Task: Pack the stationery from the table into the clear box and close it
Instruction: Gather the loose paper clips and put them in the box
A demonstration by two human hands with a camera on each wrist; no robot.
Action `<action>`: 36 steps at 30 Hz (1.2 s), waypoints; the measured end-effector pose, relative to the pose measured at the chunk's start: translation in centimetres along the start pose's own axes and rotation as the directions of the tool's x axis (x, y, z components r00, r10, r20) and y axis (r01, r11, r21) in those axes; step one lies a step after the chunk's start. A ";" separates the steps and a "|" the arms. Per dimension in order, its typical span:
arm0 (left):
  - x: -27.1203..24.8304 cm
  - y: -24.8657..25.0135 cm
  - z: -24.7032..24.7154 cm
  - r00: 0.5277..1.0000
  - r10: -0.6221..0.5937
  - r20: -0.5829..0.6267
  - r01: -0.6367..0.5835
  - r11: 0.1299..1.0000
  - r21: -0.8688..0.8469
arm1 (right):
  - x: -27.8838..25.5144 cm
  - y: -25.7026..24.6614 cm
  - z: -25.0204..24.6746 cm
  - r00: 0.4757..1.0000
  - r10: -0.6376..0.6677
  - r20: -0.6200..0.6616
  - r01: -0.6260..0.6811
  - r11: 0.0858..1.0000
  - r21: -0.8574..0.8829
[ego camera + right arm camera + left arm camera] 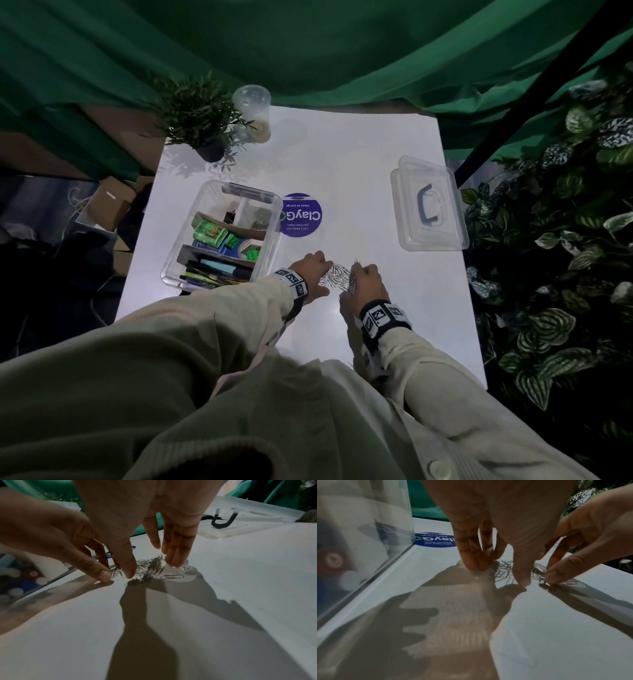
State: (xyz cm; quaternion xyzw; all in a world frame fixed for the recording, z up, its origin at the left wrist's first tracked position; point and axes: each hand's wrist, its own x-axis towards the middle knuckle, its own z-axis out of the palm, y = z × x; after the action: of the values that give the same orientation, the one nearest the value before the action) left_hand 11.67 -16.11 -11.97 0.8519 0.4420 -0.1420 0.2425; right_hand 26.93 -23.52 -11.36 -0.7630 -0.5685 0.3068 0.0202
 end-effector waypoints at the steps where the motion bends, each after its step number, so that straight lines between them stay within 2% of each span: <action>1: 0.0 0.0 0.0 1.000 0.004 -0.001 -0.004 1.000 -0.007 | 0.2 0.1 -0.1 1.000 -0.014 0.004 0.014 0.999 -0.032; 6: 0.1 0.9 0.0 1.000 -0.007 -0.031 0.005 0.999 -0.042 | 1.0 0.1 0.0 0.992 -0.125 0.018 0.126 0.972 -0.200; 10: 0.3 1.7 -0.1 1.000 -0.015 -0.023 0.013 0.998 -0.066 | 1.9 -0.2 0.0 0.995 -0.094 -0.029 0.088 0.982 -0.167; 15: 0.8 2.0 -0.8 1.000 0.006 0.011 -0.006 0.999 -0.040 | 3.2 -0.4 -0.6 0.996 -0.083 0.032 0.088 0.980 -0.181; 23: 1.2 2.4 -1.2 1.000 0.005 0.006 -0.004 1.000 -0.010 | 3.7 -0.2 -1.6 0.995 -0.081 0.060 0.092 0.976 -0.198; 31: 1.4 2.0 -2.1 1.000 0.002 0.004 -0.001 1.000 -0.031 | 3.5 1.0 -2.8 1.000 -0.019 0.016 0.019 0.999 -0.041; 36: 0.8 1.5 -2.8 0.997 -0.030 -0.069 0.022 0.992 -0.124 | 2.8 1.0 -3.7 0.998 0.029 -0.056 -0.023 0.994 0.110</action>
State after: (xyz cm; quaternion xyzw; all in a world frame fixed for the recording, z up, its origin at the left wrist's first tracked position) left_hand 13.47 -14.78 -9.52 0.8340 0.4693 -0.0873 0.2766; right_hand 30.09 -20.22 -9.97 -0.7767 -0.5400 0.3156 0.0742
